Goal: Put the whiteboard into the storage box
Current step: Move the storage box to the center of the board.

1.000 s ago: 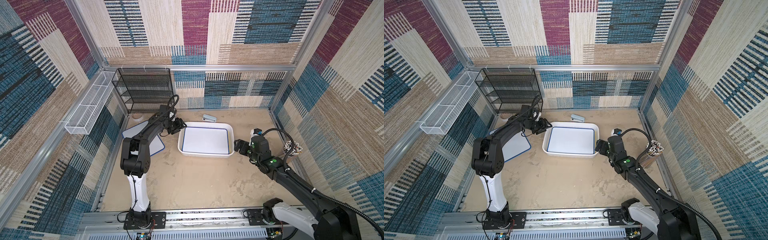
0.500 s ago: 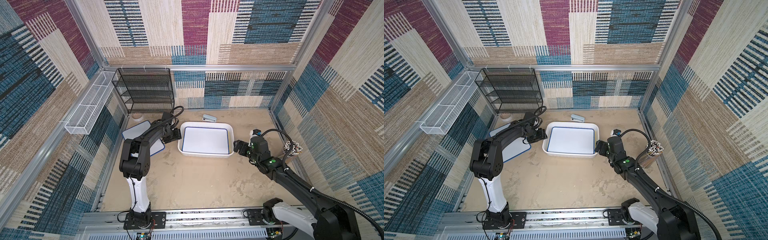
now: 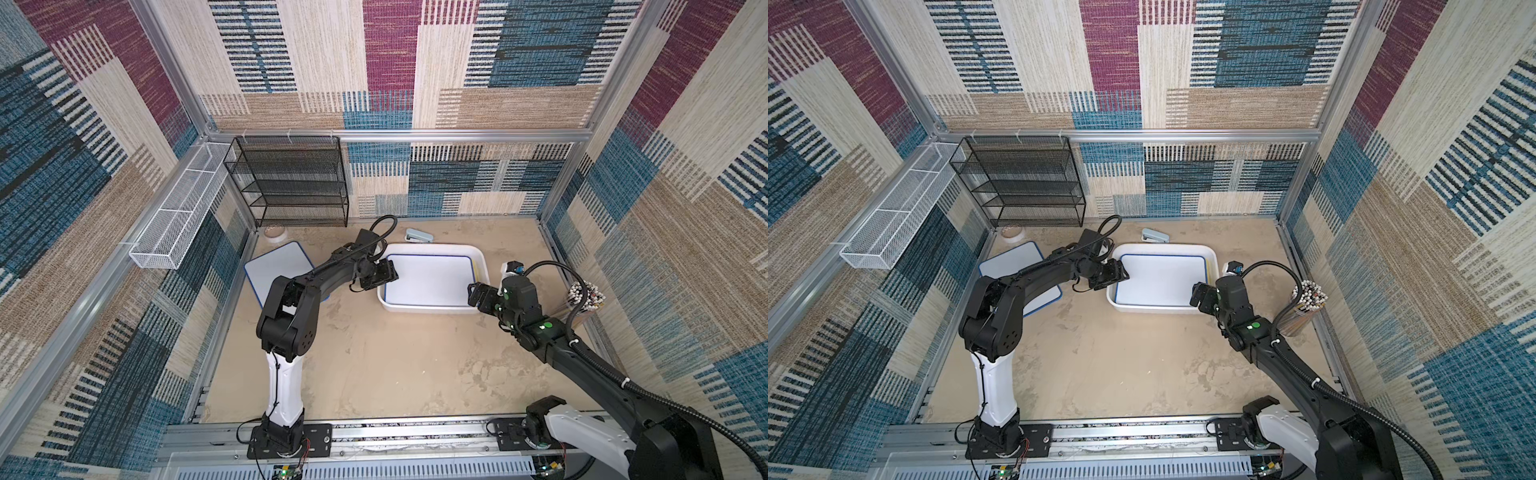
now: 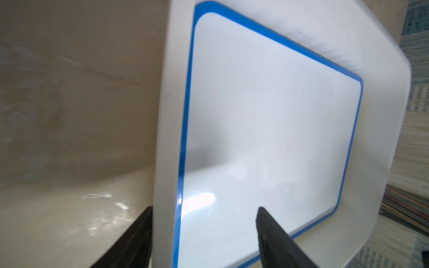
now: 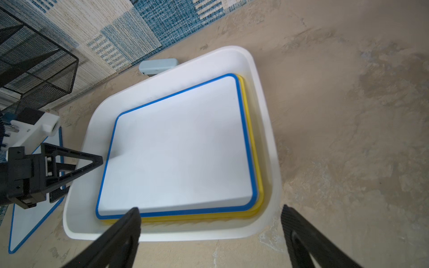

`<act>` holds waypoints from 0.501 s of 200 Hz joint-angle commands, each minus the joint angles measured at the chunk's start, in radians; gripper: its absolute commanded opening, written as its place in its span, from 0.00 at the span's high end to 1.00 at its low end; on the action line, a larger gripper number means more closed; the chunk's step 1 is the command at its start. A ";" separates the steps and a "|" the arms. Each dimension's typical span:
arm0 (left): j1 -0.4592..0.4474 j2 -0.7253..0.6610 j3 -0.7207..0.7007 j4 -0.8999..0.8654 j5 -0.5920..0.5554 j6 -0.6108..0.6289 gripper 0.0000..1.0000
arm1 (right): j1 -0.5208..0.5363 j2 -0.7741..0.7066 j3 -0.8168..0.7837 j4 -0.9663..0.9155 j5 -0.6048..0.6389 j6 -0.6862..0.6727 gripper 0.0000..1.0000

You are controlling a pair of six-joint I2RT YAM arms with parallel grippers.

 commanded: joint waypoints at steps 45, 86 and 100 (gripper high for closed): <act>-0.020 -0.078 0.014 -0.092 -0.103 0.087 0.28 | 0.001 -0.022 -0.011 0.050 -0.004 -0.006 0.01; -0.017 -0.214 -0.061 -0.162 -0.262 0.133 0.11 | 0.002 -0.010 -0.020 0.124 -0.052 0.002 0.00; -0.010 -0.248 -0.078 -0.193 -0.320 0.136 0.08 | 0.004 -0.007 -0.020 0.132 -0.051 0.003 0.00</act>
